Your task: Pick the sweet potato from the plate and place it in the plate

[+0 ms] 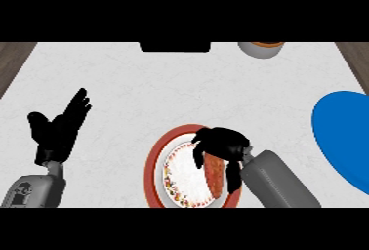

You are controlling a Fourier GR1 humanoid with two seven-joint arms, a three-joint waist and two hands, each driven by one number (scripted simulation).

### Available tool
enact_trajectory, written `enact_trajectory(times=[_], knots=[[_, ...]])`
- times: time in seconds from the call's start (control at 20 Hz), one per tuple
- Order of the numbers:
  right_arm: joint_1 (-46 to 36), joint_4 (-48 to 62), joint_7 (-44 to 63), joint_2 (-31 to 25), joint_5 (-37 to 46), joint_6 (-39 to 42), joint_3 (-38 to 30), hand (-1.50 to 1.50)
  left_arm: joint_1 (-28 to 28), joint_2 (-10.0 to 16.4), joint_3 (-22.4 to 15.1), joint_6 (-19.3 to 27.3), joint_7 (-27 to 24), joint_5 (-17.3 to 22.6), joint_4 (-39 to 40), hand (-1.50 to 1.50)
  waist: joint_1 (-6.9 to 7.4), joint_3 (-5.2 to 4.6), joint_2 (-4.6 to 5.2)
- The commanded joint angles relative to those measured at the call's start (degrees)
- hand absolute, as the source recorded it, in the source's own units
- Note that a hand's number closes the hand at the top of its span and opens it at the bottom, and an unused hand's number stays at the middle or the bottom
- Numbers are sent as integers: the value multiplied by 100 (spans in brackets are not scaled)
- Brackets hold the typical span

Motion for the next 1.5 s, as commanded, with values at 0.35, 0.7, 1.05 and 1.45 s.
enact_trajectory(times=[0.35, 0.7, 1.05, 1.45], knots=[[522, -353, -128, 345, 257, -830, -265, 150, 125, -157, 88, -62, -240, -122, 63, 0, -14, 32, 60], [763, -753, 2817, 389, 594, -2123, -2134, 150, 273, -4, 292, -2, -85, -25, 7, 0, -307, 19, 11], [638, -2321, 3961, 480, 1684, -3746, -2398, 150, 68, -137, 117, 110, -36, -201, 51, 0, -257, 24, 3], [1152, -3805, 4926, 348, 1852, -3748, -3122, 150, 153, 57, 335, -281, -268, 17, 141, 0, -78, 28, 45]])
